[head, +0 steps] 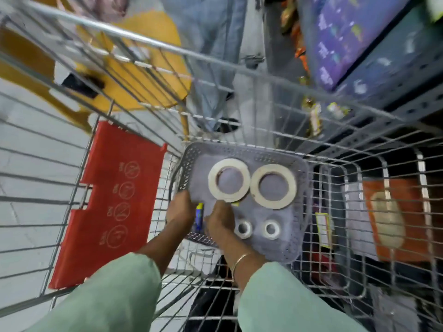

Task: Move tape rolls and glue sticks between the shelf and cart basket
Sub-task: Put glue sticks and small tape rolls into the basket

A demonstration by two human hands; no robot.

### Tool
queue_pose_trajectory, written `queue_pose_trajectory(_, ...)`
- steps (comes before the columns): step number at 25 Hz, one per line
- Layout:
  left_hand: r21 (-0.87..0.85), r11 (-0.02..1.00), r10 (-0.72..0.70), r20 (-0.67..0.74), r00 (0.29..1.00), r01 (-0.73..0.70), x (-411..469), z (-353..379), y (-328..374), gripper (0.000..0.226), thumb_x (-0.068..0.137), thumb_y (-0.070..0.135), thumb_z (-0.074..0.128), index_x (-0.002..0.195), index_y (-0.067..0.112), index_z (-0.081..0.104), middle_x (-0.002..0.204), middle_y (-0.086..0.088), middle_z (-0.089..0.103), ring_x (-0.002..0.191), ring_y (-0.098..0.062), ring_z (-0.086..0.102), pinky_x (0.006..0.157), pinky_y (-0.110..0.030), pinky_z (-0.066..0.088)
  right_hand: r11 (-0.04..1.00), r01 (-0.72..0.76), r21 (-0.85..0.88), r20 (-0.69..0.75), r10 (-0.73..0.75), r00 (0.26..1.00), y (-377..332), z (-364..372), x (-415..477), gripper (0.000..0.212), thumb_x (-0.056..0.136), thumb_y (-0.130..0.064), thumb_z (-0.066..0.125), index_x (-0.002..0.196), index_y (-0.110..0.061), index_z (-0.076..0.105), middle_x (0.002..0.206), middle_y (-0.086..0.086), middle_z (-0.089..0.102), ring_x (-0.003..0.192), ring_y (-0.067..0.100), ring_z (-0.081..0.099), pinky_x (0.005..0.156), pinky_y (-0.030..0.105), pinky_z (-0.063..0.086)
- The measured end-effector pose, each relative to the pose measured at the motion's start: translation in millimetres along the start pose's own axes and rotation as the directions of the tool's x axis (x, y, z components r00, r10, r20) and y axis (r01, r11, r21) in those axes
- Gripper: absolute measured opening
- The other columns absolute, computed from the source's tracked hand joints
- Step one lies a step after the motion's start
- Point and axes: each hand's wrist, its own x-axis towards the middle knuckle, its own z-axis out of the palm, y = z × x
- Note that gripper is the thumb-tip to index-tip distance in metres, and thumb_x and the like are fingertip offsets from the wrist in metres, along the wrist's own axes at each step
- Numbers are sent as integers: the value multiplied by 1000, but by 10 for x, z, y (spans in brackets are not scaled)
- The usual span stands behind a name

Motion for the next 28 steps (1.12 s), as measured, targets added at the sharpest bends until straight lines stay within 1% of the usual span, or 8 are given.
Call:
queue_pose_trajectory(7, -406, 788, 322, -369, 872, -462, -1094, -843, 1266, 18, 88, 7, 56, 80, -6, 65, 79, -31, 70, 79, -41, 67, 66, -39, 44, 967, 241, 79, -96, -233, 968, 264, -2102, -1057, 6, 77, 3, 61, 77, 1, 66, 87, 27, 68, 79, 29, 65, 63, 32, 47)
queue_pose_trajectory(12, -416, 413, 728, -383, 568, -810, -2482, -983, 2617, 10, 84, 11, 64, 85, 1, 67, 81, -21, 72, 73, -29, 68, 61, -26, 40, 920, 296, 258, -475, -145, 868, 1263, -3823, -2182, 29, 73, 8, 66, 60, -18, 63, 63, 13, 67, 33, -10, 49, 48, 14, 41)
queue_pose_trajectory(15, -387, 143, 921, -284, 265, -911, -3247, -801, 3270, 26, 82, 20, 51, 88, 1, 67, 81, -15, 72, 76, -29, 67, 64, -26, 43, 945, 186, 267, -732, 74, 677, 1949, -4812, -2621, 11, 76, 12, 62, 78, 4, 69, 75, 19, 68, 39, -12, 56, 50, 12, 46)
queue_pose_trajectory(17, -454, 177, 968, -82, 239, -873, -3589, -675, 3624, 28, 90, 14, 44, 102, -4, 61, 91, -16, 69, 93, -36, 64, 73, -26, 48, 979, -10, 202, -834, 177, 522, 2323, -5299, -2678, 10, 78, 6, 62, 78, 1, 71, 89, 23, 72, 75, 9, 73, 72, 28, 55)
queue_pose_trajectory(19, -288, 200, 978, 121, 171, -936, -3739, -505, 3952, 29, 95, 3, 39, 119, -2, 53, 122, -21, 58, 117, -37, 52, 95, -40, 46, 961, -258, 96, -854, 212, 475, 2620, -5562, -2635, 17, 84, -5, 59, 94, 4, 68, 107, 25, 69, 103, 34, 65, 85, 38, 53)
queue_pose_trajectory(22, 98, 104, 943, 305, 130, -990, -3720, -335, 4292, 34, 96, 4, 36, 127, 1, 47, 137, -18, 46, 125, -35, 45, 97, -44, 42, 920, -389, 41, -842, 241, 482, 2906, -5629, -2499, 34, 90, -19, 58, 114, 5, 55, 122, 25, 59, 114, 38, 57, 92, 38, 49)
queue_pose_trajectory(25, 365, -171, 904, 427, 1, -915, -3626, -195, 4444, 35, 97, 8, 35, 130, 1, 45, 138, -20, 47, 125, -36, 45, 93, -36, 44, 911, -395, 122, -829, 312, 465, 3041, -5656, -2413, 39, 89, -19, 59, 118, 5, 52, 125, 26, 56, 117, 39, 55, 96, 39, 47)
queue_pose_trajectory(28, 431, -170, 887, 459, 53, -886, -3597, -155, 4514, 34, 96, 4, 36, 127, -1, 47, 135, -21, 48, 121, -39, 47, 95, -46, 46, 910, -385, 151, -829, 329, 453, 3080, -5650, -2339, 37, 89, -16, 58, 118, 7, 52, 126, 28, 55, 117, 40, 54, 98, 41, 46)
